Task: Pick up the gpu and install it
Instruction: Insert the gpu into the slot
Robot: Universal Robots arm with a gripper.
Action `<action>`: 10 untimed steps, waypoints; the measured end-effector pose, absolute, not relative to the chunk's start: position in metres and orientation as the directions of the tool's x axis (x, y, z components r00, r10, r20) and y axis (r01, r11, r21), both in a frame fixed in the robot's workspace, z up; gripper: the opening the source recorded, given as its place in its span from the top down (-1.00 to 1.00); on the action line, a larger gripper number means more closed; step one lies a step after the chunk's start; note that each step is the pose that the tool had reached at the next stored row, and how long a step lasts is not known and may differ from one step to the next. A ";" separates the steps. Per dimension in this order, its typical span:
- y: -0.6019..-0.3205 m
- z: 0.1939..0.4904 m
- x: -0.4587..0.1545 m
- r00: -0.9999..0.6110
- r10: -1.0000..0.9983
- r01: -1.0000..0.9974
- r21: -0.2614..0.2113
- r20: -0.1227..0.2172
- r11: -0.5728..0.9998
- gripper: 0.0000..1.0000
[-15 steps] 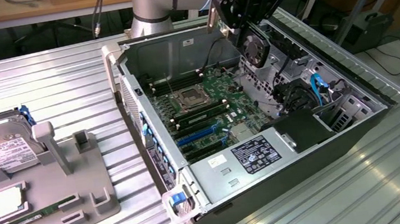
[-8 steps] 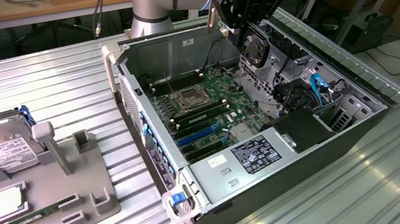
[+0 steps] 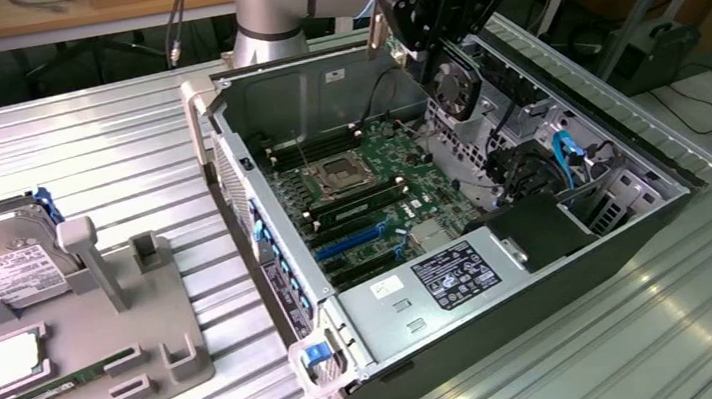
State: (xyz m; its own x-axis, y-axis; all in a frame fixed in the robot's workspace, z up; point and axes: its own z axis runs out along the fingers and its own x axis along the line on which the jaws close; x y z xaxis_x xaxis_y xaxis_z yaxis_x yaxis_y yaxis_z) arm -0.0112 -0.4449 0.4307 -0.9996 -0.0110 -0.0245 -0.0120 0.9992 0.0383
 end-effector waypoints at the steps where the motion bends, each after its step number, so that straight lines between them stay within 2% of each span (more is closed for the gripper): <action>1: -0.445 0.431 -0.011 -1.000 -0.018 -0.019 0.038 -0.024 0.999 0.45; 10: -0.445 0.431 -0.011 -0.995 -0.095 -0.096 0.038 -0.024 0.995 0.45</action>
State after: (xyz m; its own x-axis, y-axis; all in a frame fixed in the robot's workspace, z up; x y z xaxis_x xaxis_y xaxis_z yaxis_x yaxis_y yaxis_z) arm -0.0112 -0.4449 0.4307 -0.9952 -0.0947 -0.0244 -0.0956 0.9947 0.0381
